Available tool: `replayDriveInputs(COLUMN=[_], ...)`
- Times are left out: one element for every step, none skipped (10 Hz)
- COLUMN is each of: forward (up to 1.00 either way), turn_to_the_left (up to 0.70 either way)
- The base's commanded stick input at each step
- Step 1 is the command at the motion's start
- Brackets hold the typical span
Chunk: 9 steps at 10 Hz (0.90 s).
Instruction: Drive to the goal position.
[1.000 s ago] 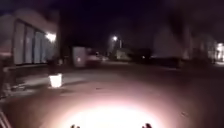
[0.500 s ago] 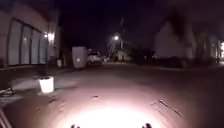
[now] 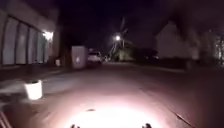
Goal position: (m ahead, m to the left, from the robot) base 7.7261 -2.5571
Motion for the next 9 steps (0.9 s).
replayDriveInputs(forward=[0.85, 0.85, 0.85, 0.85, 0.85, 0.85, 0.85, 0.85, 0.85], turn_to_the_left=[0.00, 0.00, 0.00, 0.00, 0.00, -0.20, -0.34, -0.34, -0.32])
